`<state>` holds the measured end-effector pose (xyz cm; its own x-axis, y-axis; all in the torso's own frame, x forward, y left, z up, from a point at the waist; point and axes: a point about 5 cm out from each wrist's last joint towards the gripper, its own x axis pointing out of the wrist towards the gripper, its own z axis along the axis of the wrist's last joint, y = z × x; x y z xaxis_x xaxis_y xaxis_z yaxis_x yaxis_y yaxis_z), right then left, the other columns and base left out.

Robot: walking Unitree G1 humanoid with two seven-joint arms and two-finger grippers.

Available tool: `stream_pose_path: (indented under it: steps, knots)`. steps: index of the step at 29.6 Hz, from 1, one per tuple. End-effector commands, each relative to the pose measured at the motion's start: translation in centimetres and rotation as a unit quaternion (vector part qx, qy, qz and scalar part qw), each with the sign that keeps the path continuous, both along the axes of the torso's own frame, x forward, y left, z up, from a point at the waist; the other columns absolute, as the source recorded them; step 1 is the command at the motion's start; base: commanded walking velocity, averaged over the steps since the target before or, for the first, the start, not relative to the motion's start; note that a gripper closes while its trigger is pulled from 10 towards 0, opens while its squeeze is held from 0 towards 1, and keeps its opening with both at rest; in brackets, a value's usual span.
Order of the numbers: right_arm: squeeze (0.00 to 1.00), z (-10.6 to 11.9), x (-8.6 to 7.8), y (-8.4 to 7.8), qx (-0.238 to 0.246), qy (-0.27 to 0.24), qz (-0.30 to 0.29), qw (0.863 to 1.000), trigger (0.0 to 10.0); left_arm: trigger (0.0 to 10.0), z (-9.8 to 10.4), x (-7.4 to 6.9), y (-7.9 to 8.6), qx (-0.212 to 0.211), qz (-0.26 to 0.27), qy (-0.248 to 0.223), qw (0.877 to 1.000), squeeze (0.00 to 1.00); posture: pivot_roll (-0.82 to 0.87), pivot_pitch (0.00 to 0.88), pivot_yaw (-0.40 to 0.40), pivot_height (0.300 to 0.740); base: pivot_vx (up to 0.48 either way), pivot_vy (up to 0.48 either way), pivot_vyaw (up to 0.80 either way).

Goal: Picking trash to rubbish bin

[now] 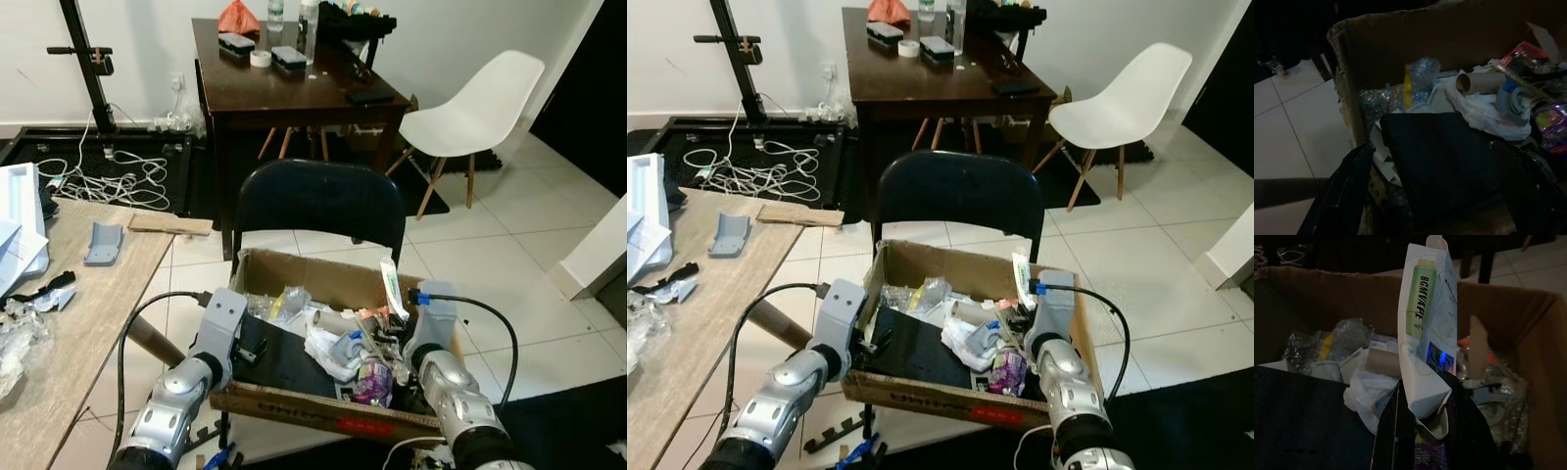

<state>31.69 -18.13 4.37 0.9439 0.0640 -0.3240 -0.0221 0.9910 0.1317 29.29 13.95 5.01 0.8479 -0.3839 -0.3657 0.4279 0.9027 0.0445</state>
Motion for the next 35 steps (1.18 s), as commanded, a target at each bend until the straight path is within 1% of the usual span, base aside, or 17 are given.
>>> stream_pose_path:
  steps: [1,3,5,7,11,18,19,21,23,25,27,28,30,32,33,34,35]
  knots:
    - [0.00,-0.1,0.0,-0.3,0.003,0.010,0.000,1.000,10.0,10.0,0.9,-0.1,-0.7,-0.028,-0.037,-0.022,0.999,0.00,0.03,0.084,-0.050,0.740,0.000,0.000,0.00]
    - [0.00,-0.1,0.1,-0.3,0.003,0.012,0.001,1.000,10.0,10.0,1.1,-0.1,-1.0,-0.041,-0.050,-0.027,0.998,0.00,0.03,0.084,-0.050,0.740,0.000,0.000,0.00]
    - [0.00,-0.4,0.0,-0.2,0.003,0.024,0.009,1.000,10.0,10.0,2.4,-1.0,-2.3,-0.069,-0.130,-0.057,0.987,0.00,0.03,0.087,-0.054,0.740,0.000,0.000,0.00]
    - [0.00,-0.8,-0.2,-0.1,0.000,0.035,0.018,0.999,10.0,10.0,3.1,-1.4,-3.0,-0.087,-0.166,-0.070,0.980,0.00,0.03,0.087,-0.054,0.740,0.000,0.000,0.00]
    - [0.00,-1.1,-0.3,0.2,0.001,0.042,0.032,0.999,10.0,10.0,3.7,-1.2,-3.4,-0.108,-0.162,-0.077,0.978,0.00,0.04,0.089,-0.057,0.740,0.000,0.000,0.00]
    - [0.00,-1.0,-0.3,0.5,0.008,0.040,0.038,0.998,10.0,10.0,4.0,-0.9,-3.4,-0.112,-0.159,-0.087,0.977,0.00,0.04,0.089,-0.057,0.740,0.000,0.000,0.00]
    - [1.00,-0.8,-0.2,0.4,0.014,0.034,0.036,0.999,10.0,10.0,4.1,-0.8,-3.4,-0.113,-0.157,-0.089,0.977,0.00,0.03,0.090,-0.060,0.740,0.000,0.000,0.00]
    - [1.00,-0.7,-0.2,0.3,0.013,0.033,0.034,0.999,10.0,10.0,4.3,-0.8,-3.3,-0.116,-0.154,-0.092,0.977,0.00,0.03,0.090,-0.060,0.740,0.000,0.000,0.00]
    - [1.00,-0.8,-0.1,0.0,-0.012,0.042,0.024,0.999,10.0,10.0,4.5,-0.7,-3.1,-0.126,-0.145,-0.095,0.977,0.00,0.03,0.090,-0.060,0.740,0.000,0.000,0.00]
    - [0.00,-0.7,0.0,-0.2,-0.020,0.038,0.013,0.999,10.0,10.0,4.6,-0.7,-2.9,-0.127,-0.140,-0.098,0.977,0.00,0.03,0.090,-0.060,0.740,0.000,0.000,0.00]
    - [0.00,-0.4,0.1,-0.4,-0.019,0.028,0.005,0.999,10.0,10.0,4.6,-0.6,-2.8,-0.123,-0.137,-0.101,0.978,0.00,0.03,0.090,-0.060,0.740,0.000,0.000,0.00]
    - [0.00,0.1,0.4,-0.5,-0.008,0.008,-0.008,1.000,10.0,10.0,4.6,-0.6,-2.8,-0.122,-0.135,-0.100,0.978,0.00,0.03,0.090,-0.060,0.740,0.000,0.000,0.00]
    - [0.00,0.3,0.4,-0.5,-0.006,0.004,-0.010,1.000,10.0,10.0,4.6,-0.6,-2.7,-0.122,-0.135,-0.099,0.978,0.00,0.03,0.090,-0.060,0.740,0.000,0.000,0.00]
    - [0.00,1.0,0.7,-0.7,-0.001,-0.023,-0.018,1.000,10.0,10.0,4.3,-0.1,-2.1,-0.124,-0.093,-0.096,0.983,0.00,0.03,0.090,-0.060,0.740,0.000,0.000,0.00]
    - [0.00,2.0,0.9,-1.0,-0.003,-0.056,-0.029,0.998,10.0,10.0,3.6,0.6,-0.6,-0.086,-0.018,-0.095,0.992,0.00,0.02,0.092,-0.057,0.740,0.000,0.000,0.00]
    - [0.00,2.0,0.9,-1.0,-0.003,-0.056,-0.029,0.998,10.0,10.0,3.6,0.6,-0.6,-0.086,-0.018,-0.095,0.992,0.00,0.02,0.092,-0.057,0.740,0.000,0.000,0.00]
    - [0.00,2.5,1.0,-1.1,-0.002,-0.073,-0.032,0.997,10.0,10.0,3.2,0.8,0.2,-0.076,0.018,-0.087,0.993,0.00,0.02,0.092,-0.057,0.740,0.000,0.000,0.00]
